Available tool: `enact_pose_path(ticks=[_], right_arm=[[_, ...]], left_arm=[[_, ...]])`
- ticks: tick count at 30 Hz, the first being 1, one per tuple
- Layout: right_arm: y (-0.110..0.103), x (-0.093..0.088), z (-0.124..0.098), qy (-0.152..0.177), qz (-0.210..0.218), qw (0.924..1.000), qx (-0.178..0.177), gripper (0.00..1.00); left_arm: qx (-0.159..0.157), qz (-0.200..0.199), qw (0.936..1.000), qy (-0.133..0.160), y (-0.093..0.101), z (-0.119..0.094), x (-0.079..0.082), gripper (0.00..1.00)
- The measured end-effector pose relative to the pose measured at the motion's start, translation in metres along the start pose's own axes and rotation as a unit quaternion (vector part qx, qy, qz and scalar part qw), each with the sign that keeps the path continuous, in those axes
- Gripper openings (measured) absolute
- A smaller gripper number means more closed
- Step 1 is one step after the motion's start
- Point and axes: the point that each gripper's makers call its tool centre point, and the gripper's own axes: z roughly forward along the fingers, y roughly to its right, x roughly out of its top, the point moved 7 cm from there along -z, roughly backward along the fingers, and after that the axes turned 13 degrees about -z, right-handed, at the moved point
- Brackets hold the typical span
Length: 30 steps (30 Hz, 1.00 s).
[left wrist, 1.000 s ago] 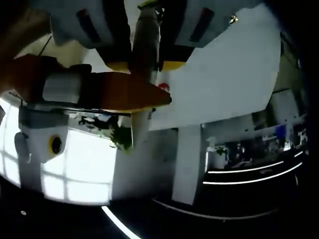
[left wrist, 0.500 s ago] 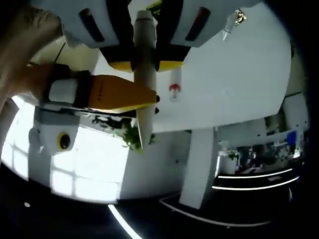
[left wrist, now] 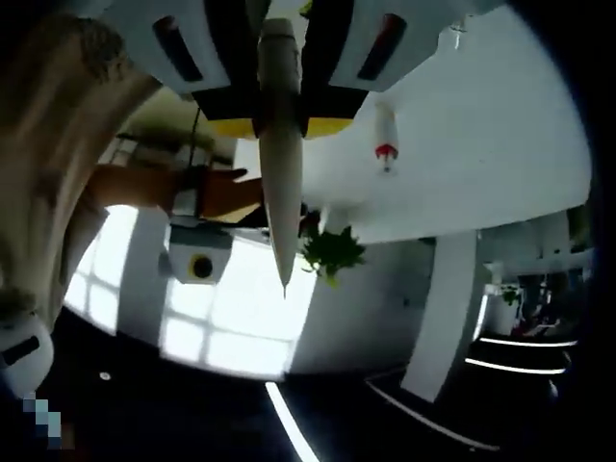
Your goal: Arrange the skincare products in the storage area until every visible bottle or jar stands upright without overlapping.
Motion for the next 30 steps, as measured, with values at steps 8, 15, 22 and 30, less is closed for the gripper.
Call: enact_pose_path(ticks=[8, 15, 22, 30], right_arm=[[0.007, 0.003, 0.002, 0.012, 0.03, 0.998, 0.055, 0.25], [0.008, 0.001, 0.004, 0.002, 0.014, 0.9958, 0.09, 0.18], [0.019, -0.008, 0.003, -0.011, 0.004, 0.9969, 0.078, 0.16], [0.039, -0.029, 0.009, -0.043, -0.007, 0.9971, 0.062, 0.13]], left_arm=[[-0.046, 0.023, 0.9987, -0.001, 0.005, 0.002, 0.006, 0.11], [-0.062, 0.036, 0.9971, -0.023, -0.002, 0.01, 0.002, 0.11], [-0.062, 0.048, 0.9965, -0.029, -0.021, 0.022, 0.0, 0.12], [-0.049, 0.077, 0.994, -0.06, -0.055, 0.044, -0.006, 0.12]])
